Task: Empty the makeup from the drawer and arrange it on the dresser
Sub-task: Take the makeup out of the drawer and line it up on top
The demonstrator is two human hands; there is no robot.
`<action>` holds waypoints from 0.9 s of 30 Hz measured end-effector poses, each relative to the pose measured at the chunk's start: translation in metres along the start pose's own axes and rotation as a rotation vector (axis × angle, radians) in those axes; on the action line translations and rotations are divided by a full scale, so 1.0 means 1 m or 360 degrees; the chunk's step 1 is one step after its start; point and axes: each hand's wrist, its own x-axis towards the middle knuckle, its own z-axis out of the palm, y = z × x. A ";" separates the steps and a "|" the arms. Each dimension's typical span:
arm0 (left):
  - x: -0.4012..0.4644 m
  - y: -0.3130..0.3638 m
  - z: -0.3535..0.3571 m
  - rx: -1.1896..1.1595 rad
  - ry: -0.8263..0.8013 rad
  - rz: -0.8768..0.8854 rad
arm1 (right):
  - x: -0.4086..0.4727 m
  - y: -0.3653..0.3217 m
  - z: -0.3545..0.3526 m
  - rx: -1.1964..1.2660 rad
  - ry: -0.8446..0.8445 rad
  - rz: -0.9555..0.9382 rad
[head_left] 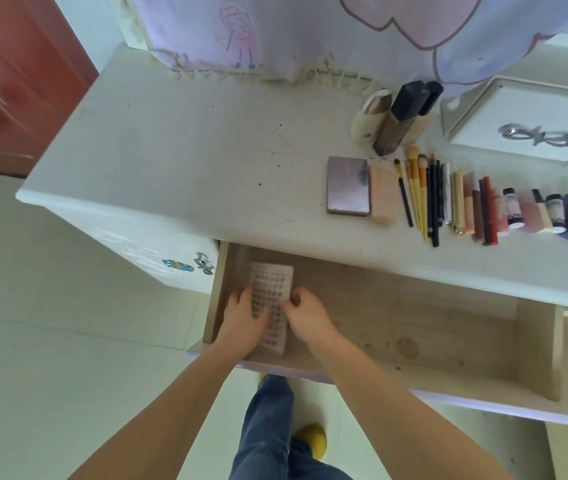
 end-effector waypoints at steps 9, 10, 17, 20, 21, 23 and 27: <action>-0.050 0.047 -0.050 -0.0919 -0.0179 -0.0079 | -0.076 -0.042 -0.095 0.0257 -0.0158 -0.0200; -0.048 0.060 -0.058 -0.1050 -0.0181 -0.0049 | -0.077 -0.051 -0.102 0.0317 -0.0149 -0.0238; 0.026 0.158 -0.094 -0.1126 0.0121 0.0204 | -0.038 -0.116 -0.113 0.0321 0.0032 -0.0466; 0.078 0.185 -0.100 -0.0900 0.0232 0.0248 | 0.004 -0.148 -0.114 0.0322 0.0176 -0.0373; 0.096 0.193 -0.104 -0.0826 0.0280 0.0259 | 0.019 -0.160 -0.116 0.0302 0.0247 -0.0357; 0.131 0.208 -0.111 -0.0663 0.0373 0.0274 | 0.048 -0.184 -0.121 0.0310 0.0331 -0.0357; 0.183 0.223 -0.118 -0.0388 0.0322 0.0288 | 0.092 -0.213 -0.123 0.0342 0.0345 -0.0277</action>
